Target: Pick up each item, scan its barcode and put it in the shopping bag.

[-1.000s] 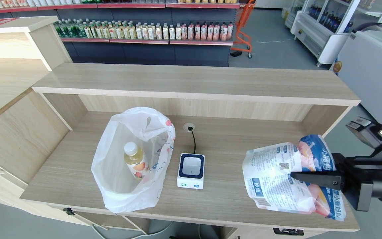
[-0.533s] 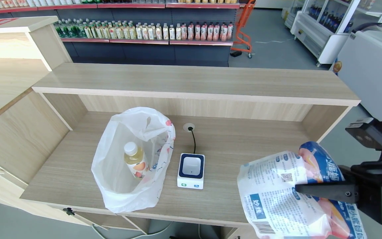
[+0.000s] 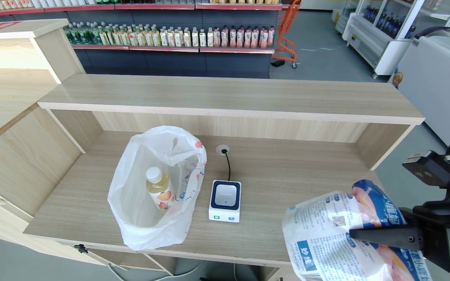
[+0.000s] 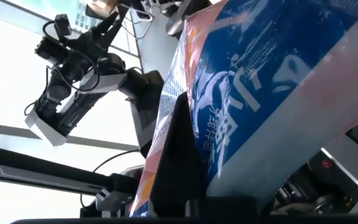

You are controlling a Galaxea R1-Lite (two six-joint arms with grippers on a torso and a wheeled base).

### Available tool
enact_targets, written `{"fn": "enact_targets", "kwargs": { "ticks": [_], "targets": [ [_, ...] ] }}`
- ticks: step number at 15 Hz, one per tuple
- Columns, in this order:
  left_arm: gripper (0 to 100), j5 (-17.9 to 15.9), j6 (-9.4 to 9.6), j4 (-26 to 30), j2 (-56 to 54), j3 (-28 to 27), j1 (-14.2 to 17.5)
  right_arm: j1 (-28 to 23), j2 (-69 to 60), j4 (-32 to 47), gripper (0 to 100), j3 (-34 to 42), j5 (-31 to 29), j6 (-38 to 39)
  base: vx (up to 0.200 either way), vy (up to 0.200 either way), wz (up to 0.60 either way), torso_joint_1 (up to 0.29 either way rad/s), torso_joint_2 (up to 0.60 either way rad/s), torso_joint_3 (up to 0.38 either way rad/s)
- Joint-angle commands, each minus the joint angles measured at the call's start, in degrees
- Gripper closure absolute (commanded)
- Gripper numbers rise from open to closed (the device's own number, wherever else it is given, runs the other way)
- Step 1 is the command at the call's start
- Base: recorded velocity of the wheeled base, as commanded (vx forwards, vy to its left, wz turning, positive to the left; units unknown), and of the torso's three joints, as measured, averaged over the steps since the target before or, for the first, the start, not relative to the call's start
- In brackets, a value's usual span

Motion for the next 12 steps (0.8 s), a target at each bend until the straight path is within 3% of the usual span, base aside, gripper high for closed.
{"fn": "enact_targets", "kwargs": {
  "ticks": [1,12],
  "targets": [
    [0,0.0,-0.10,0.0,0.0,0.0,0.0,-1.0,-0.2,0.0,100,0.4,0.0,0.1,0.000,0.000,0.00,0.000,0.00,0.000],
    [0,0.0,-0.10,0.0,0.0,0.0,0.1,-3.8,-2.6,0.1,100,1.5,-0.2,0.1,0.000,0.000,0.00,0.000,0.00,0.000]
  ]
}}
